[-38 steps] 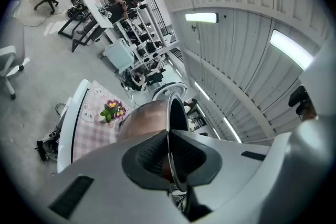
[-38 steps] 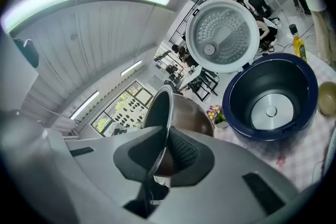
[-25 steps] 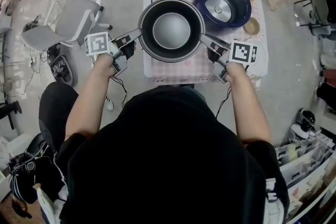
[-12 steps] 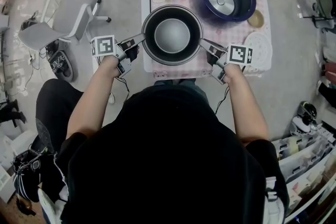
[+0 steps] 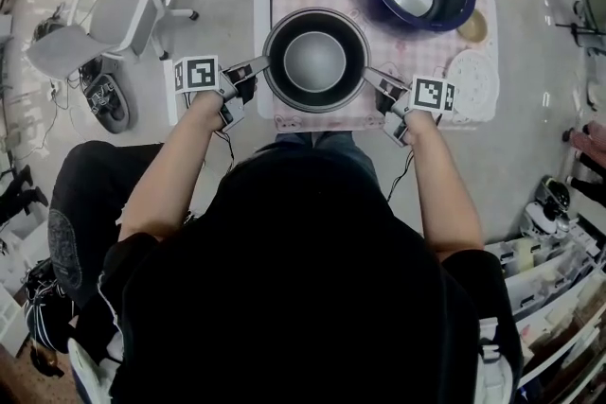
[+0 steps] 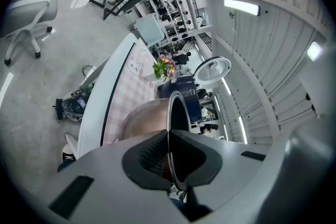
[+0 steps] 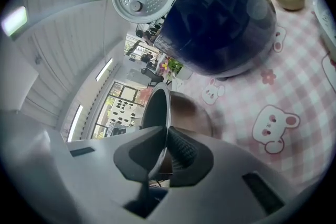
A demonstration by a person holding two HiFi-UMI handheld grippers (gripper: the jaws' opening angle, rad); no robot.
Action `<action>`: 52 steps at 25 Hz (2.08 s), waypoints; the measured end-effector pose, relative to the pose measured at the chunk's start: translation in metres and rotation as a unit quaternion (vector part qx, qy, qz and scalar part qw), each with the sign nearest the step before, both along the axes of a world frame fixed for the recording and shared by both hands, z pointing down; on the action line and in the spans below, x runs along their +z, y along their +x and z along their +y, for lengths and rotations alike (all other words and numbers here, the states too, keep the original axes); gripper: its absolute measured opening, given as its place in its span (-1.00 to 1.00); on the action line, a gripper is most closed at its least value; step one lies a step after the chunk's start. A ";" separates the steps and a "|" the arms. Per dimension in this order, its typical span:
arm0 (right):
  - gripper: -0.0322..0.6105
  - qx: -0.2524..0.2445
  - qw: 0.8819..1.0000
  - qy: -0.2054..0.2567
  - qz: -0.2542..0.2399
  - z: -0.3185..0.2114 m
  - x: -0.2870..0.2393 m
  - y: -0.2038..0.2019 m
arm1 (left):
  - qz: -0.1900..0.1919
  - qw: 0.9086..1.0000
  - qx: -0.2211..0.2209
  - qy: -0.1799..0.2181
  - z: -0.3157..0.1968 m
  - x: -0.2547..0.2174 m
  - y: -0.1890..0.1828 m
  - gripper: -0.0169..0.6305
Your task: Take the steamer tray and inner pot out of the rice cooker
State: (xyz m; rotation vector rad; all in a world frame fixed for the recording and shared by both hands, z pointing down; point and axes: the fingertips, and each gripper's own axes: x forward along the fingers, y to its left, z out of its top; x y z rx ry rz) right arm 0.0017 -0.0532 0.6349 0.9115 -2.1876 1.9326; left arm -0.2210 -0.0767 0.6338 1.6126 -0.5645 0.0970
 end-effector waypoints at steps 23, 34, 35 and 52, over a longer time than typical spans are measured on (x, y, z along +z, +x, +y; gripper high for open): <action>-0.78 0.010 1.000 0.000 -0.019 0.000 0.019 0.004 | 0.002 1.000 0.006 0.005 -0.003 0.018 0.005 -0.82; -0.55 -0.008 0.998 0.012 0.069 0.000 0.022 0.012 | -0.029 0.999 0.011 0.040 -0.022 0.007 -0.009 -0.68; -0.53 -0.008 0.997 0.015 0.078 -0.002 0.021 0.014 | -0.033 0.998 0.013 0.047 -0.026 0.004 -0.010 -0.68; -0.44 -0.002 0.962 0.153 0.227 -0.045 -0.062 0.056 | -0.103 0.966 0.063 0.230 -0.083 -0.076 0.036 -0.67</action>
